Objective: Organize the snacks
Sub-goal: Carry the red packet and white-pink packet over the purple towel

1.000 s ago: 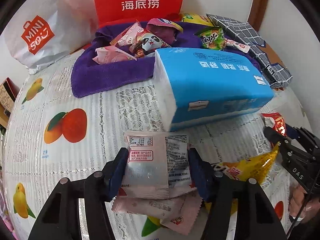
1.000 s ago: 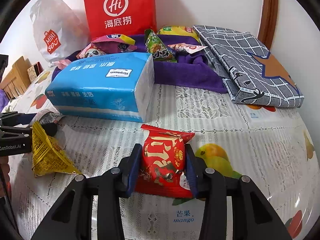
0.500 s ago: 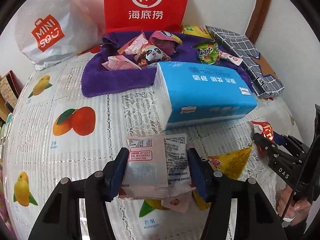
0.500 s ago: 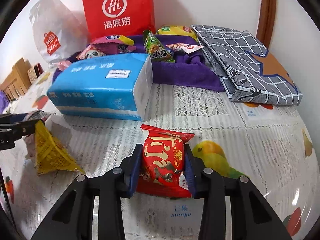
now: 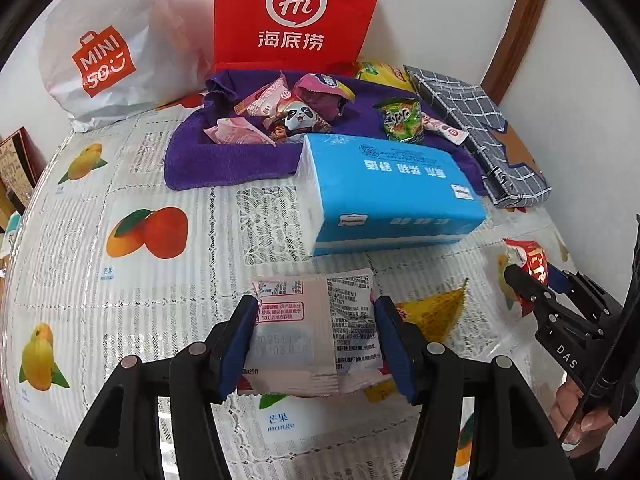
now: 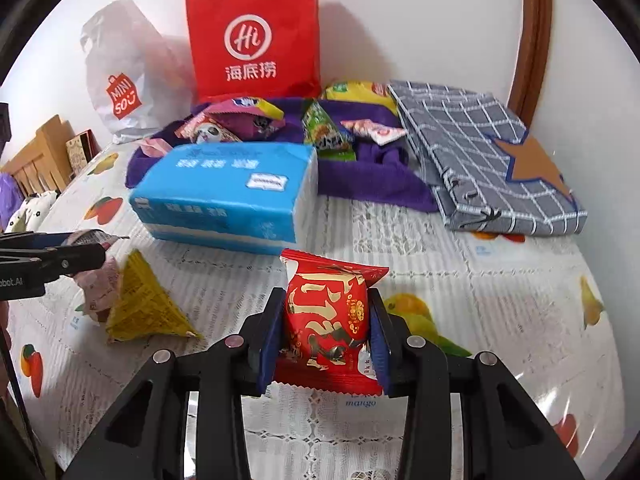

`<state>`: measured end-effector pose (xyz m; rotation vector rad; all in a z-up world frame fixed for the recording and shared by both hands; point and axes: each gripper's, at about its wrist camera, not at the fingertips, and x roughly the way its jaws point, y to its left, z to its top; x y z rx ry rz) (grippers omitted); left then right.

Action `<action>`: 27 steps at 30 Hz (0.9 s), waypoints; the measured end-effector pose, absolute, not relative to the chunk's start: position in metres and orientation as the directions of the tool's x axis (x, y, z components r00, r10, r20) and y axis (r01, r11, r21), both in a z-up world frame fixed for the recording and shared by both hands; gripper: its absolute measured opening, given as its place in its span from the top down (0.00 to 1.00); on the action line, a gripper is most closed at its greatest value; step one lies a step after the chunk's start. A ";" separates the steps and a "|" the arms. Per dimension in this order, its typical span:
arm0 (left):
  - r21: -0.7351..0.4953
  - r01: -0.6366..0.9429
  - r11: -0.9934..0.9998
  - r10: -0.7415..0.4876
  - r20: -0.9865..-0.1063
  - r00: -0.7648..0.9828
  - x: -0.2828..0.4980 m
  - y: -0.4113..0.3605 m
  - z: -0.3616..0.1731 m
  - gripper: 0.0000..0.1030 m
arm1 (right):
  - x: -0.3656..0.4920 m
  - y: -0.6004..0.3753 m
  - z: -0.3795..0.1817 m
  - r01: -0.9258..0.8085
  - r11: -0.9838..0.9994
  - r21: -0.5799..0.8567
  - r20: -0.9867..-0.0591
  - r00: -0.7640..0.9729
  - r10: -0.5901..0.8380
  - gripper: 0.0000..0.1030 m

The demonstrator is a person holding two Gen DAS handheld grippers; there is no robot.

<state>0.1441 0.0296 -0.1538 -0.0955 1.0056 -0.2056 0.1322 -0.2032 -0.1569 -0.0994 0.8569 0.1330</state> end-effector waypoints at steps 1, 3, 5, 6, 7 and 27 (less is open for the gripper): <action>-0.173 0.129 0.976 -0.215 -0.826 0.522 0.143 0.029 -0.152 0.44 | 0.132 -0.202 -0.153 -0.153 0.988 -0.035 -0.754 0.653 0.075 0.62; -0.173 0.134 0.976 -0.218 -0.821 0.527 0.142 0.029 -0.148 0.44 | 0.133 -0.201 -0.146 -0.153 0.988 -0.036 -0.747 0.660 0.075 0.62; -0.175 0.137 0.975 -0.221 -0.816 0.534 0.141 0.028 -0.143 0.44 | 0.134 -0.200 -0.140 -0.147 0.988 -0.044 -0.744 0.665 0.066 0.62; -0.178 0.139 0.974 -0.225 -0.813 0.538 0.140 0.028 -0.140 0.44 | 0.134 -0.199 -0.137 -0.144 0.989 -0.047 -0.742 0.667 0.062 0.62; -0.180 0.141 0.973 -0.228 -0.809 0.541 0.140 0.028 -0.137 0.44 | 0.135 -0.199 -0.132 -0.143 0.989 -0.046 -0.739 0.671 0.063 0.62; -0.195 0.154 0.969 -0.248 -0.758 0.603 0.162 0.027 -0.077 0.44 | 0.169 -0.186 -0.056 -0.130 0.991 -0.030 -0.687 0.723 0.074 0.62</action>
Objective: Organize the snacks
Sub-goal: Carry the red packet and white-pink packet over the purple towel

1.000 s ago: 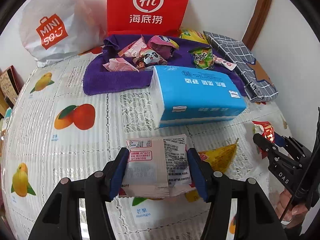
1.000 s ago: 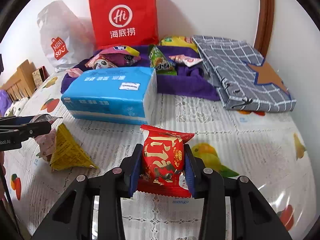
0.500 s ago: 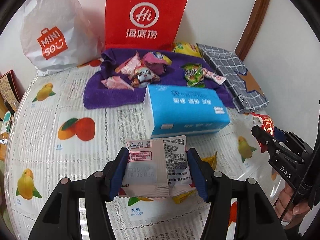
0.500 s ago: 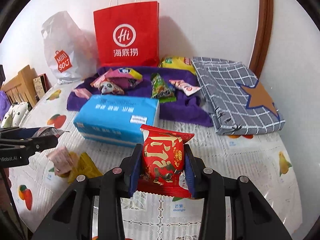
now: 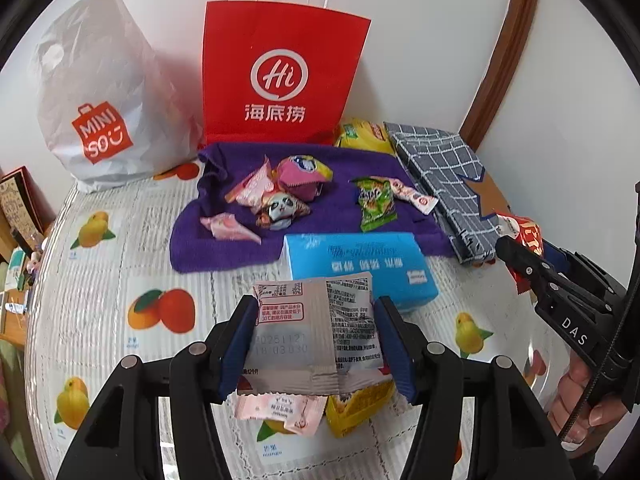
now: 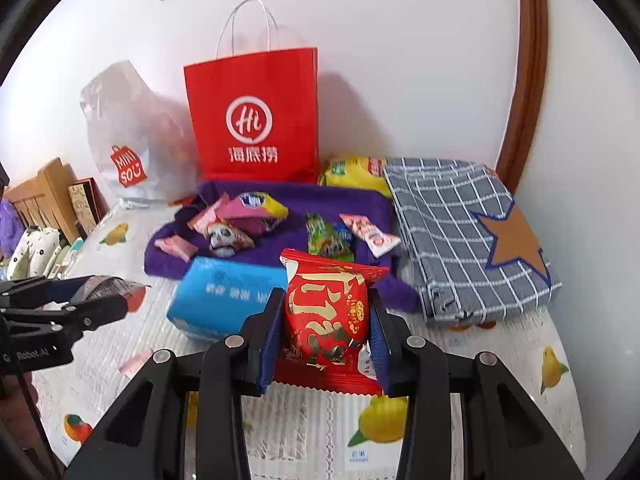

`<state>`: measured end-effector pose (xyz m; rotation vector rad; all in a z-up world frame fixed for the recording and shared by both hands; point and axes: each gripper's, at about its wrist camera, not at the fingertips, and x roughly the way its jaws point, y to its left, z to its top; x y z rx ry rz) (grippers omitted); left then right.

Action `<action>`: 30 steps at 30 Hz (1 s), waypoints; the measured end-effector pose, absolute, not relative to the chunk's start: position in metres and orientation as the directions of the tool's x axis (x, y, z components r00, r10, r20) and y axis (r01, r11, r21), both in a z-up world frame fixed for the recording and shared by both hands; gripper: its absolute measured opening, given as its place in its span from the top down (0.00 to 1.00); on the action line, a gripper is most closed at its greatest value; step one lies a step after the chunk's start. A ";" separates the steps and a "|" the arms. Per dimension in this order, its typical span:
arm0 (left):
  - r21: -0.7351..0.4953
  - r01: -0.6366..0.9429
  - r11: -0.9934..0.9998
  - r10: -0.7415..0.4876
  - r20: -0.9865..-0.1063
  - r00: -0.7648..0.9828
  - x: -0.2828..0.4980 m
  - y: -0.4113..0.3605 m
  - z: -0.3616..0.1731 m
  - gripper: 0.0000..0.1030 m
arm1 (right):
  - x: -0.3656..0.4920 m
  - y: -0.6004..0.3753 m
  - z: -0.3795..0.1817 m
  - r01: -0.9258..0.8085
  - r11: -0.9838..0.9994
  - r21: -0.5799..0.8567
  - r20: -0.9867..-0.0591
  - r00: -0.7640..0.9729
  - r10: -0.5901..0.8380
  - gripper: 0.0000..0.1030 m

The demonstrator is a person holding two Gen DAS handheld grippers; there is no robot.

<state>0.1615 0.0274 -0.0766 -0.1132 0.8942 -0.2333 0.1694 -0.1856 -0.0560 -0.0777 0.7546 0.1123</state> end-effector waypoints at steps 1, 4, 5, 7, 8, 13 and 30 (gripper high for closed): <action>-0.195 0.155 0.969 -0.249 -0.756 0.605 0.164 0.027 -0.074 0.44 | 0.172 -0.185 -0.053 -0.132 0.991 -0.032 -0.685 0.725 0.074 0.62; -0.193 0.157 0.969 -0.248 -0.751 0.612 0.170 0.028 -0.067 0.44 | 0.180 -0.182 -0.047 -0.137 0.990 -0.036 -0.681 0.729 0.076 0.62; -0.191 0.156 0.969 -0.247 -0.749 0.615 0.173 0.028 -0.064 0.44 | 0.183 -0.182 -0.045 -0.138 0.990 -0.037 -0.680 0.729 0.076 0.62; -0.194 0.155 0.969 -0.248 -0.745 0.619 0.177 0.028 -0.060 0.44 | 0.188 -0.181 -0.043 -0.141 0.989 -0.035 -0.680 0.729 0.080 0.62; -0.195 0.157 0.968 -0.251 -0.744 0.619 0.180 0.028 -0.058 0.44 | 0.191 -0.181 -0.041 -0.143 0.989 -0.033 -0.679 0.729 0.083 0.62; -0.192 0.164 0.967 -0.253 -0.740 0.624 0.189 0.025 -0.052 0.44 | 0.204 -0.180 -0.036 -0.144 0.990 -0.011 -0.680 0.727 0.098 0.62; -0.196 0.162 0.967 -0.254 -0.730 0.634 0.215 0.033 -0.044 0.44 | 0.238 -0.169 -0.030 -0.152 0.988 -0.018 -0.681 0.725 0.099 0.62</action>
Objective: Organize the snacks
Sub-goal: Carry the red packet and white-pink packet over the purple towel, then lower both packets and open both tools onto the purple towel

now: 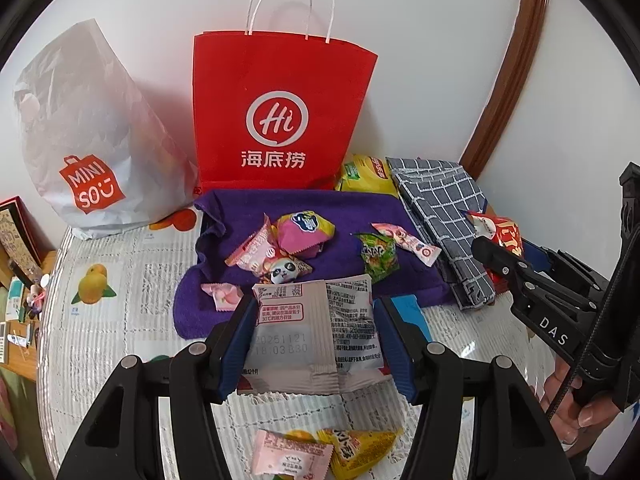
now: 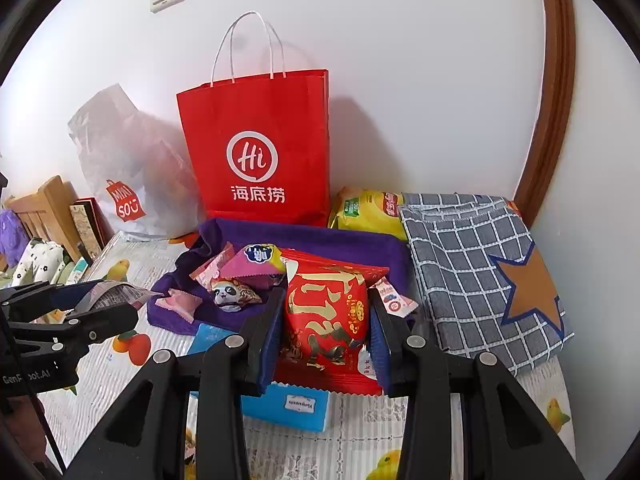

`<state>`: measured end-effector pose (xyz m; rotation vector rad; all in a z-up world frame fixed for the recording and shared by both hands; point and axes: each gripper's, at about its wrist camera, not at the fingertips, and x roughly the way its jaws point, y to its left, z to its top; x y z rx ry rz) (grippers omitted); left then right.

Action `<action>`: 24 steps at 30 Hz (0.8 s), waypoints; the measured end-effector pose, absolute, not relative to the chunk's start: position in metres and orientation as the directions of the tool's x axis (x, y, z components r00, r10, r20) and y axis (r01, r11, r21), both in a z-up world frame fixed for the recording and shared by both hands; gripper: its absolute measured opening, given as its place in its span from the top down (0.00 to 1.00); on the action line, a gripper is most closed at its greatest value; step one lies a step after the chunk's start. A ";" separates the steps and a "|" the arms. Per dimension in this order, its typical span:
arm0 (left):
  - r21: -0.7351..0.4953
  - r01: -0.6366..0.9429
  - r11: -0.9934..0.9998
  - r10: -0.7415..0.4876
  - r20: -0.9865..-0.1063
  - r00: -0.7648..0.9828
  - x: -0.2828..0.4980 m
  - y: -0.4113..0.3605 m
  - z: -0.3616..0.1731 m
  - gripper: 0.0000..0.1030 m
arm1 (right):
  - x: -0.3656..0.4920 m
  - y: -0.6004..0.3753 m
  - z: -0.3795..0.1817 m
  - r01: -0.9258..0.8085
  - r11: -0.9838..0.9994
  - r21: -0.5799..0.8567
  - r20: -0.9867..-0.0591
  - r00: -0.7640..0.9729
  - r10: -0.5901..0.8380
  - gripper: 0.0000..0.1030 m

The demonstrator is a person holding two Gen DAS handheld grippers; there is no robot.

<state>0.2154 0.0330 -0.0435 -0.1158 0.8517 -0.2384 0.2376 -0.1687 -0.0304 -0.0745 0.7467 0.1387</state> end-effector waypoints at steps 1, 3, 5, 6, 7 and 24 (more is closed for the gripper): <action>-0.196 0.160 0.967 -0.253 -0.730 0.635 0.217 0.034 -0.044 0.44 | 0.239 -0.168 -0.030 -0.153 0.988 -0.020 -0.681 0.725 0.099 0.62; -0.195 0.156 0.968 -0.249 -0.730 0.636 0.221 0.035 -0.044 0.44 | 0.245 -0.166 -0.030 -0.155 0.988 -0.024 -0.684 0.723 0.097 0.62; -0.193 0.153 0.969 -0.245 -0.731 0.637 0.226 0.037 -0.044 0.44 | 0.250 -0.164 -0.030 -0.156 0.987 -0.028 -0.684 0.723 0.095 0.62; -0.191 0.151 0.970 -0.244 -0.732 0.636 0.229 0.038 -0.044 0.44 | 0.254 -0.164 -0.031 -0.158 0.987 -0.031 -0.684 0.723 0.094 0.62; -0.190 0.151 0.970 -0.242 -0.732 0.636 0.231 0.038 -0.045 0.44 | 0.256 -0.163 -0.031 -0.159 0.987 -0.032 -0.684 0.723 0.094 0.62; -0.177 0.161 0.971 -0.239 -0.721 0.650 0.293 0.040 -0.042 0.49 | 0.325 -0.160 -0.040 -0.142 0.989 -0.027 -0.692 0.717 0.084 0.62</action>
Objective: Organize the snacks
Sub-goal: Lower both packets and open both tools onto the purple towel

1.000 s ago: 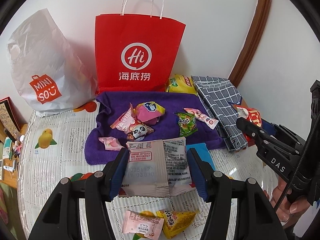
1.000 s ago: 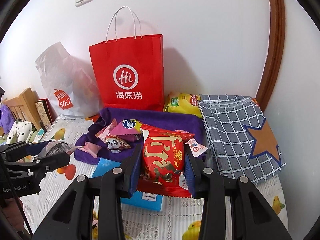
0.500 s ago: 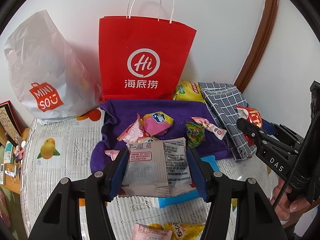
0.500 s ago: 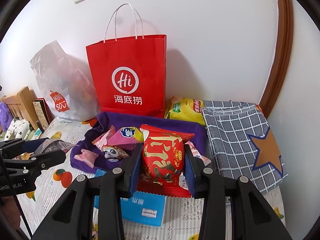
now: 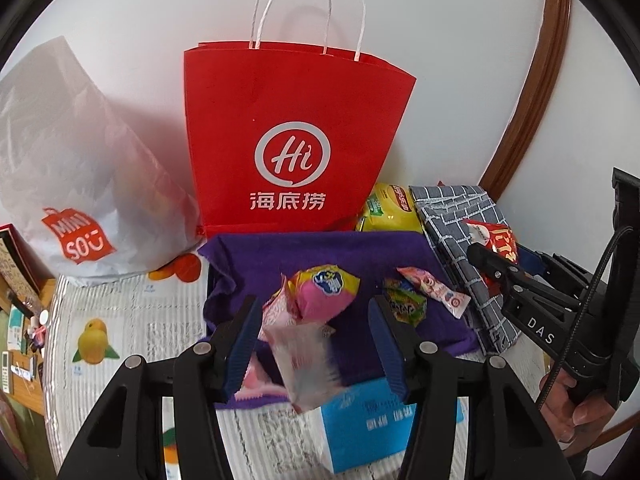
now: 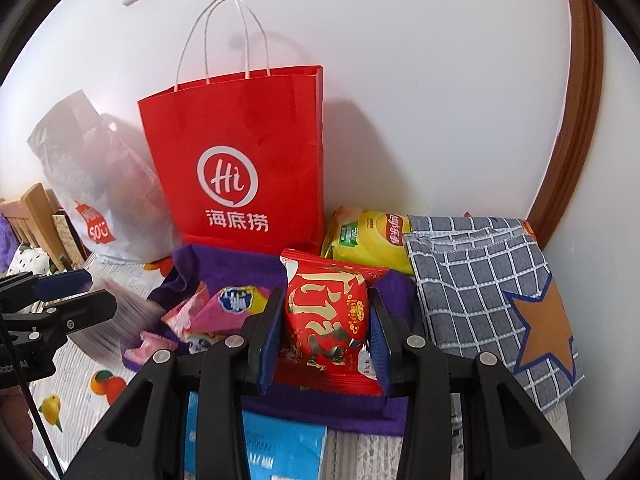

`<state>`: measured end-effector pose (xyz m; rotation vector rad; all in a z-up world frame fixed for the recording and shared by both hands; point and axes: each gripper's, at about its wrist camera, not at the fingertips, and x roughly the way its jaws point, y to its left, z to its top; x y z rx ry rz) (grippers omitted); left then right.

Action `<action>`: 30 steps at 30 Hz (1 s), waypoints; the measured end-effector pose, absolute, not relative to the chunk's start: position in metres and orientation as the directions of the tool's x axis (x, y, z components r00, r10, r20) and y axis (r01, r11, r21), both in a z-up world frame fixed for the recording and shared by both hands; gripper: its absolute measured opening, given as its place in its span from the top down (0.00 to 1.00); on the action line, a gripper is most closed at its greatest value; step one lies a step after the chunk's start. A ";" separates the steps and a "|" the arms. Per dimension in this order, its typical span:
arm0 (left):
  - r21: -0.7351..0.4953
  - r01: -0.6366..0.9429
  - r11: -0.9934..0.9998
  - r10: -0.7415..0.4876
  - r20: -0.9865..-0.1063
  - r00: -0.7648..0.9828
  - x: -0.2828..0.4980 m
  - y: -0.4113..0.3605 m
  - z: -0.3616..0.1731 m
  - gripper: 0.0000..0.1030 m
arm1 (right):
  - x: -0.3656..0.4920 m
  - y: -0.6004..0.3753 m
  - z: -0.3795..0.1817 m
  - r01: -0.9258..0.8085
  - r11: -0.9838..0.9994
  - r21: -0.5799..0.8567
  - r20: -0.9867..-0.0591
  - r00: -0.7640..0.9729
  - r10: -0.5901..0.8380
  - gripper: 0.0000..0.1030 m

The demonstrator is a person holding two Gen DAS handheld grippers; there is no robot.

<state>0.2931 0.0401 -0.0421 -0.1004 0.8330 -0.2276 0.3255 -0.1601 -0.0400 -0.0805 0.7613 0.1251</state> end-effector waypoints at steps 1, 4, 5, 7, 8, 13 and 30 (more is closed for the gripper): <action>-0.181 0.168 0.969 -0.247 -0.719 0.649 0.297 0.039 -0.044 0.49 | 0.329 -0.161 -0.041 -0.141 0.990 -0.022 -0.693 0.715 0.087 0.62; -0.191 0.176 0.966 -0.260 -0.732 0.630 0.309 0.036 -0.053 0.56 | 0.340 -0.161 -0.048 -0.144 0.990 -0.008 -0.703 0.705 0.097 0.62; -0.190 0.178 0.965 -0.261 -0.737 0.624 0.312 0.035 -0.055 0.56 | 0.342 -0.160 -0.050 -0.143 0.990 -0.009 -0.705 0.703 0.095 0.62; -0.189 0.173 0.967 -0.256 -0.744 0.617 0.318 0.036 -0.060 0.56 | 0.346 -0.160 -0.054 -0.146 0.989 -0.011 -0.709 0.699 0.095 0.62; -0.192 0.170 0.967 -0.256 -0.745 0.616 0.319 0.038 -0.061 0.56 | 0.347 -0.160 -0.055 -0.145 0.989 -0.011 -0.710 0.698 0.095 0.62; -0.216 0.122 0.969 -0.245 -0.760 0.602 0.330 0.057 -0.072 0.56 | 0.356 -0.163 -0.069 -0.143 0.990 -0.005 -0.728 0.679 0.095 0.62; -0.211 0.076 0.975 -0.223 -0.888 0.402 0.342 0.041 -0.156 0.32 | 0.372 -0.163 -0.095 -0.180 0.983 -0.023 -0.774 0.625 0.096 0.62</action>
